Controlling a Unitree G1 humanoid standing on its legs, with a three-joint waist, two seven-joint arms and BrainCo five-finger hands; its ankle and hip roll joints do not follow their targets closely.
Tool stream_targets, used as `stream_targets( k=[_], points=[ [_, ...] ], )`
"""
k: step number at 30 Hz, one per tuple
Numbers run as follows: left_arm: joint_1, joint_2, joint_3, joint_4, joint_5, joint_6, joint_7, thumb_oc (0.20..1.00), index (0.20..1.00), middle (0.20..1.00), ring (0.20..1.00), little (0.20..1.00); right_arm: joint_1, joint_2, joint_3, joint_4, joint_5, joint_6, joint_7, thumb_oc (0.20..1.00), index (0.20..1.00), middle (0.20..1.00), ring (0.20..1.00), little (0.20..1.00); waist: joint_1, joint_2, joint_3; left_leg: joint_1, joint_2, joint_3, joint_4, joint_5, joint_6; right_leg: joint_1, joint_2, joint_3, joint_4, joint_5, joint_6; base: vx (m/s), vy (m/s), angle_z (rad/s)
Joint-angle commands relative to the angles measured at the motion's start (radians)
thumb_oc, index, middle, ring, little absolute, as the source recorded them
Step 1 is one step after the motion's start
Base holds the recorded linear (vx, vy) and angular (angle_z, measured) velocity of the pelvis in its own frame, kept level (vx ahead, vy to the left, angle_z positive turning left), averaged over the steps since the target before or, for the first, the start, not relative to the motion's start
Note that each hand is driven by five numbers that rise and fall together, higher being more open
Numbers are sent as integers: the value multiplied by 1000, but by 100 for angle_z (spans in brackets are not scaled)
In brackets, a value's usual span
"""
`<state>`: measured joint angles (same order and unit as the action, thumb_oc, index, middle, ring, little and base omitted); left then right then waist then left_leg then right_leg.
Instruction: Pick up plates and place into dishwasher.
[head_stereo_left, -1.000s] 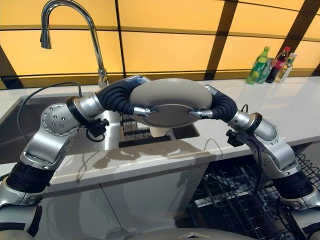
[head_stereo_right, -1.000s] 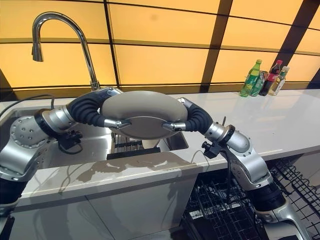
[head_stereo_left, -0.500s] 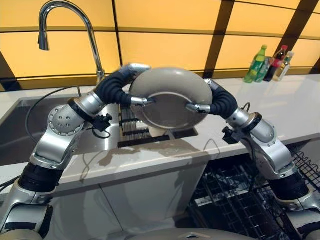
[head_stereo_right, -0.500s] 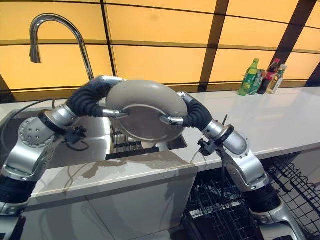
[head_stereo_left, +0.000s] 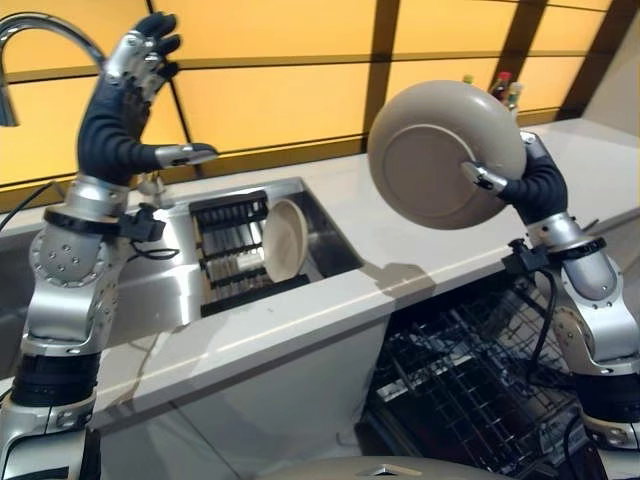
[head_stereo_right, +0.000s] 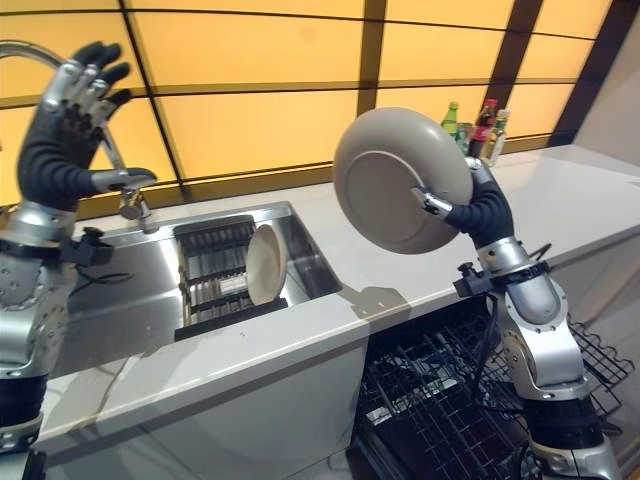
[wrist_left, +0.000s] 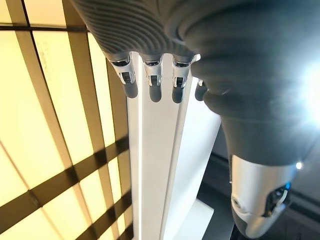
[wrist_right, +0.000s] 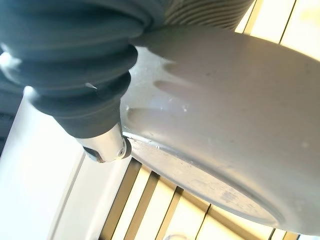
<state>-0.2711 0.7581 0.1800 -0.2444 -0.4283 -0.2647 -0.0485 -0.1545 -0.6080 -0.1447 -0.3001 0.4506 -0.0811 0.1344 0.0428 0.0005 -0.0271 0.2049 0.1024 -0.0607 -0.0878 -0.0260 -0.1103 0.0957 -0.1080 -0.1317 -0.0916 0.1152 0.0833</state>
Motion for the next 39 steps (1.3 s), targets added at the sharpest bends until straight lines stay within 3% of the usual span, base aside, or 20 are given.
stream_targets(
  k=[1,10,16,23,31,39],
  points=[
    [16,1,33,59,-45,-62,41,1000,1000,1000,1000,1000,14,-60,-75,-8,-34,-88,-66,200,200,200,200,200,-7,12,-37,-81,-4,50,1,51,34,41,-61,-5,72,-108,33,14,7,-14],
    [123,-23,122,62,-25,-96,62,1000,1000,1000,1000,1000,156,-47,-203,63,-116,-101,-165,200,200,200,200,200,-53,5,-20,-72,-2,76,1,36,39,27,-65,43,73,-106,42,8,-11,-15],
    [174,-19,184,87,-16,-109,89,1000,1000,1000,1000,1000,232,-28,-229,173,-172,-50,-239,200,200,200,200,200,-77,1,-6,-72,8,96,1,36,37,13,-65,76,70,-100,45,9,-42,-14],
    [234,-31,245,116,-22,-126,89,1000,1000,1000,1000,1000,296,21,-201,288,-186,4,-236,200,200,200,200,200,-88,-1,5,-77,18,104,1,42,34,7,-65,89,54,-90,46,8,-64,-16],
    [202,-41,220,128,5,-112,88,1000,1000,1000,1000,1000,274,55,-78,487,-178,56,-75,200,200,200,200,200,-80,-3,11,-86,29,99,1,50,19,11,-62,68,34,-80,48,-6,-72,-2],
    [137,-8,154,147,14,-81,89,1000,1000,1000,1000,1000,235,-2,61,705,-149,6,121,200,200,200,200,200,-54,-11,10,-76,41,88,1,54,3,36,-59,39,19,-75,52,9,-70,4]
  ],
)
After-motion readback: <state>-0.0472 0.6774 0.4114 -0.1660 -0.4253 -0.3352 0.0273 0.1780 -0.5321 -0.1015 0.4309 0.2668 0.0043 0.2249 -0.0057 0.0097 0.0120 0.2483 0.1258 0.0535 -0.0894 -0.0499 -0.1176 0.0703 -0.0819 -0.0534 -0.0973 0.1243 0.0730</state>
